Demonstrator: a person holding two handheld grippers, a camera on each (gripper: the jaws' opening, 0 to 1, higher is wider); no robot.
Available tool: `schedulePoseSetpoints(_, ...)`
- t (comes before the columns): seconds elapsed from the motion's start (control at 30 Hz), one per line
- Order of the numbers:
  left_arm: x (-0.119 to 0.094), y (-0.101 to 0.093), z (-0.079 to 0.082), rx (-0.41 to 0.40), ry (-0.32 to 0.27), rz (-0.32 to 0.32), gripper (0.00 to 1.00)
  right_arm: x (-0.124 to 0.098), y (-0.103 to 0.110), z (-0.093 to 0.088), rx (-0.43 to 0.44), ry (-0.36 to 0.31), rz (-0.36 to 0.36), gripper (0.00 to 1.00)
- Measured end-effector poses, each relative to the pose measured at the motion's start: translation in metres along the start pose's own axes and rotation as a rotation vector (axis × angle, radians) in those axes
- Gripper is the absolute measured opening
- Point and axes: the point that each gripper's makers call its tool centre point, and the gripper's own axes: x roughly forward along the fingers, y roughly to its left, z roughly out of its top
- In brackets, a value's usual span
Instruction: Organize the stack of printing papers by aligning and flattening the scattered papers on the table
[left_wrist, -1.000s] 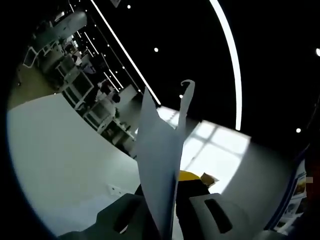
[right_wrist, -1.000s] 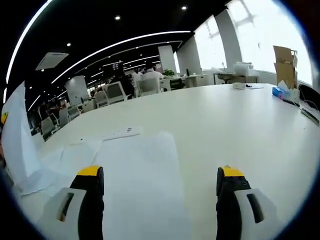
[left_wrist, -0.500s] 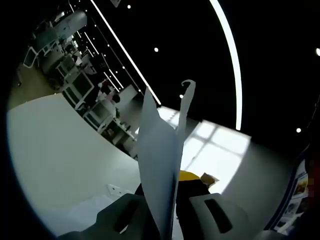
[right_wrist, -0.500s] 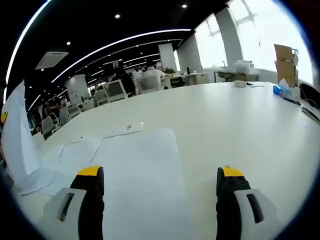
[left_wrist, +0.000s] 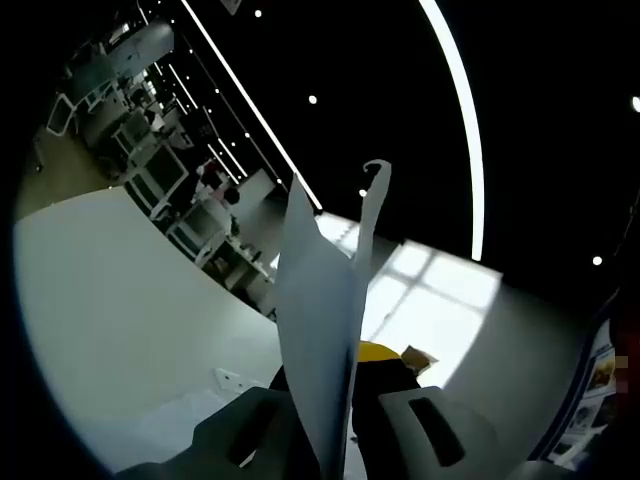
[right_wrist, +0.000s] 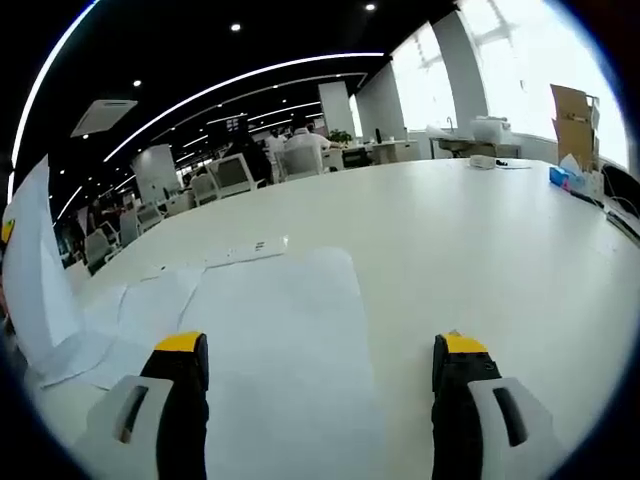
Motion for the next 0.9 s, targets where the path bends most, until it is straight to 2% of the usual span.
schedulePoseSetpoints(0.37,0.0,-0.002,0.0,0.0,0.0,-0.003,0.06,0.0,0.005,0.001,-0.012,0.0,0.012,0.88)
schedulePoseSetpoints(0.57,-0.001,-0.007,-0.007,0.0,-0.001,-0.004,0.06,0.001,0.008,0.002,-0.025,-0.001,0.017,0.87)
schedulePoseSetpoints(0.9,-0.003,-0.012,-0.012,-0.001,-0.001,-0.005,0.06,0.007,0.014,-0.006,-0.058,0.03,0.017,0.87)
